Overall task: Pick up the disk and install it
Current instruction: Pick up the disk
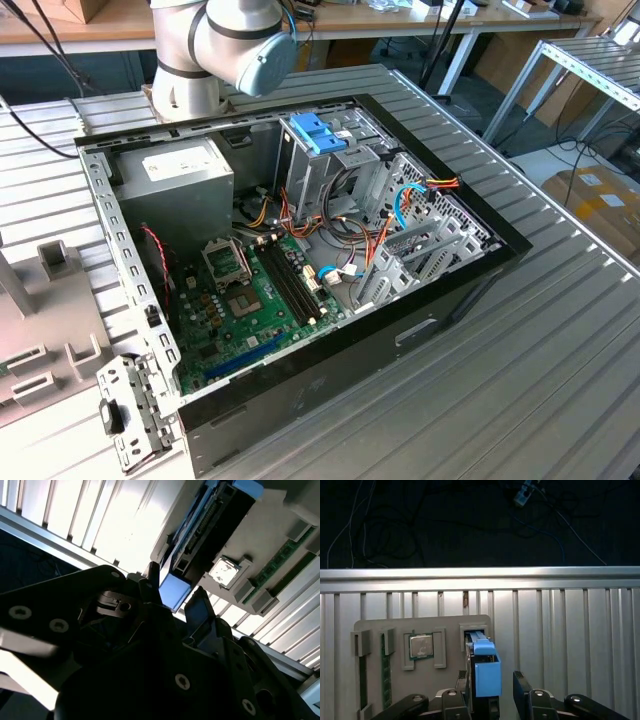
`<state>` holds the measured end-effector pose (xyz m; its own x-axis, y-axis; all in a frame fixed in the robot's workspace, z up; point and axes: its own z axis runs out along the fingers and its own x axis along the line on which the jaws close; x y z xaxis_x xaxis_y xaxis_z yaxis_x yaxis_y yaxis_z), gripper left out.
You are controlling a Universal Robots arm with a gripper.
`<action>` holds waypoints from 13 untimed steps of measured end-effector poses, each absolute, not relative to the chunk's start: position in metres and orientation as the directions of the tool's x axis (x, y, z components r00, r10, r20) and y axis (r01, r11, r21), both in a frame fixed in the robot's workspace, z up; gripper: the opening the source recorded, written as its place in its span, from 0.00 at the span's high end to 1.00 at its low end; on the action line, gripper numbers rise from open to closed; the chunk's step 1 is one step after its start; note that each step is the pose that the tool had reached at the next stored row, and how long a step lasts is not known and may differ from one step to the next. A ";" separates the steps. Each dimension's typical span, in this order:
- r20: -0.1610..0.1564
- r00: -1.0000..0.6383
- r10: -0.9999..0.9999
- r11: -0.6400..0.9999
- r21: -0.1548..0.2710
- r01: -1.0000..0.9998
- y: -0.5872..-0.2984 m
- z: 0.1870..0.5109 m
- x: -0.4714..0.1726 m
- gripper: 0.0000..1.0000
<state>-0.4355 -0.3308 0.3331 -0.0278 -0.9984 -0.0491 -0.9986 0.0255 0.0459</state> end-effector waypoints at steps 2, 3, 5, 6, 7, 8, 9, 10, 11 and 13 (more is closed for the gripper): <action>-0.049 -0.027 -0.998 0.025 0.046 -0.999 -0.331 0.333 -0.436 0.52; -0.049 -0.025 -0.998 0.023 0.046 -0.999 -0.332 0.333 -0.436 0.52; -0.049 0.009 -0.999 -0.011 0.046 -0.999 -0.333 0.333 -0.436 0.52; -0.049 0.046 -0.998 -0.048 0.046 -0.998 -0.334 0.332 -0.436 0.52; -0.049 0.050 -0.998 -0.052 0.046 -0.998 -0.336 0.331 -0.436 0.52; -0.049 0.051 -0.997 -0.054 0.046 -0.998 -0.337 0.330 -0.436 0.52; -0.049 0.052 -0.997 -0.054 0.046 -0.998 -0.337 0.330 -0.436 0.52; -0.049 0.052 -0.997 -0.054 0.046 -0.997 -0.338 0.329 -0.436 0.52; -0.049 0.052 -0.997 -0.054 0.046 -0.997 -0.338 0.328 -0.437 0.52; -0.049 0.053 -0.997 -0.055 0.046 -0.997 -0.338 0.325 -0.436 0.52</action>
<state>-0.4365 -0.3382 0.3246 0.0529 -0.9974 -0.0491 -0.9974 -0.0551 0.0459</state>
